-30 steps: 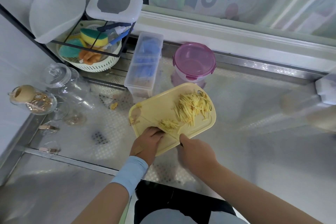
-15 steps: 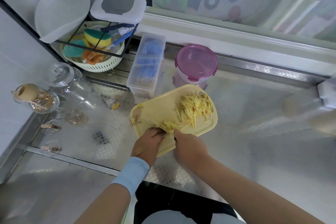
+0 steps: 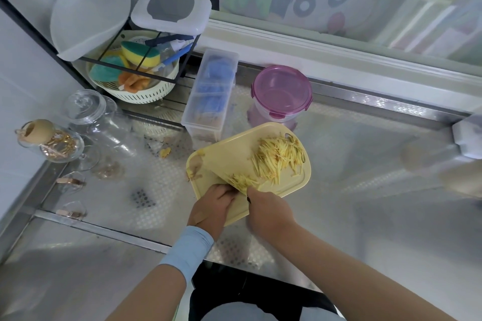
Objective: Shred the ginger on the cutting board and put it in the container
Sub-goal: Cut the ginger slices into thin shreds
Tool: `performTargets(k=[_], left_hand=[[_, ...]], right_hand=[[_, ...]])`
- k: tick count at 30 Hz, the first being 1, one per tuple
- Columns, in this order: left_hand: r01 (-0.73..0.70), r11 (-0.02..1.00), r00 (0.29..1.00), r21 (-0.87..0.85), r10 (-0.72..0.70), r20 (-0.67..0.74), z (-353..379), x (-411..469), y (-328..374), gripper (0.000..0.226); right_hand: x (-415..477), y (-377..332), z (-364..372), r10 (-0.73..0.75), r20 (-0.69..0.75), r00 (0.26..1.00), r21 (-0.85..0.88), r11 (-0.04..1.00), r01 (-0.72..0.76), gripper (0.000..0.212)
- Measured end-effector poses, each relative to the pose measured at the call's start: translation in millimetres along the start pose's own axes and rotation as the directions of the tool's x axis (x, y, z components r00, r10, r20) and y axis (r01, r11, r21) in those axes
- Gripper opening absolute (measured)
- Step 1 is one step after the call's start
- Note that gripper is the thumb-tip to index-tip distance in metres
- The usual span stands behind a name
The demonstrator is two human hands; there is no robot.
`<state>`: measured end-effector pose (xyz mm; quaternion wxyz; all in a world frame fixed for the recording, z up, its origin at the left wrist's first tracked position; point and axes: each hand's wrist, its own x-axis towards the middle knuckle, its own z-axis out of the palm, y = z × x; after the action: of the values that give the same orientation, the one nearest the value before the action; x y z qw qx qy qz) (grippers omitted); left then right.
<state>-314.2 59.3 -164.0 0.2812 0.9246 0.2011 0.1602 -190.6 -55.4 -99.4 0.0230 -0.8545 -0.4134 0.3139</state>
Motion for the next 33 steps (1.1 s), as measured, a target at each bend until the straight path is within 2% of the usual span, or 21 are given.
performTargets(k=[4, 10, 15, 19, 24, 29, 33], left_hand=[[-0.028, 0.998, 0.999, 0.051, 0.03, -0.034, -2.5, 0.5, 3.0, 0.031], [-0.035, 0.997, 0.999, 0.064, 0.036, -0.007, 2.1, -0.2, -4.6, 0.028], [-0.015, 0.999, 1.0, 0.047, 0.015, -0.004, -2.1, 0.2, 2.2, 0.03], [-0.067, 0.996, 0.998, 0.066, 0.066, 0.024, -1.4, 0.1, -0.5, 0.029], [-0.004, 0.999, 1.0, 0.051, 0.003, 0.018, -1.6, 0.0, 1.4, 0.033], [-0.037, 0.997, 0.999, 0.063, 0.037, -0.003, -0.4, -0.4, -0.7, 0.021], [-0.028, 0.999, 0.999, 0.037, 0.029, -0.018, -1.7, -0.6, 0.7, 0.027]], right_hand=[[-6.4, 3.6, 0.0, -0.001, -0.018, 1.0, -0.01, 1.0, 0.001, 0.02], [-25.8, 17.0, 8.0, 0.019, -0.095, 0.995, -0.009, 1.0, -0.02, 0.016], [-13.1, 8.0, 6.0, 0.016, -0.012, 1.0, -0.011, 1.0, -0.016, 0.019], [-1.5, -1.7, 0.3, -0.02, -0.015, 1.0, -0.012, 1.0, 0.019, 0.02], [-7.2, 3.6, 0.2, -0.023, -0.035, 0.999, -0.002, 1.0, 0.023, 0.019], [-23.1, 14.2, 7.4, 0.008, -0.067, 0.998, 0.006, 1.0, -0.007, 0.012], [-18.0, 10.6, 6.5, 0.028, -0.028, 0.999, -0.001, 1.0, -0.028, 0.013]])
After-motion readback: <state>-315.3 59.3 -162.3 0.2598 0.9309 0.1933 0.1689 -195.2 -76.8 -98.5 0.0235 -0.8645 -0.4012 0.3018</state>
